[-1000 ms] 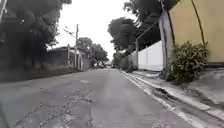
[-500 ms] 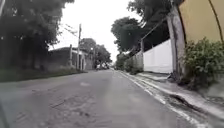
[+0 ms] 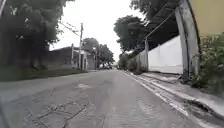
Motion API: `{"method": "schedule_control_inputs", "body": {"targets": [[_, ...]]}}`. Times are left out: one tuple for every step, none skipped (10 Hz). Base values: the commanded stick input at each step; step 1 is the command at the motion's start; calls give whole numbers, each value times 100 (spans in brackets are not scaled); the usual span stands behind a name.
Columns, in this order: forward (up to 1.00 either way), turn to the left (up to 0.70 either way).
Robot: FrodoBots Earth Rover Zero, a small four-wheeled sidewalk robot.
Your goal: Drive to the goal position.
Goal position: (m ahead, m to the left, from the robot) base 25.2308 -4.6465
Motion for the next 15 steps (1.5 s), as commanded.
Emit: {"method": "schedule_control_inputs", "body": {"targets": [[100, -21], [100, -39], [100, -30], [100, 0], [100, 0], [100, -8], [100, -32], [100, -40], [99, -21], [99, -6], [100, 0], [100, -1], [100, 0], [100, 0], [100, 0]]}}
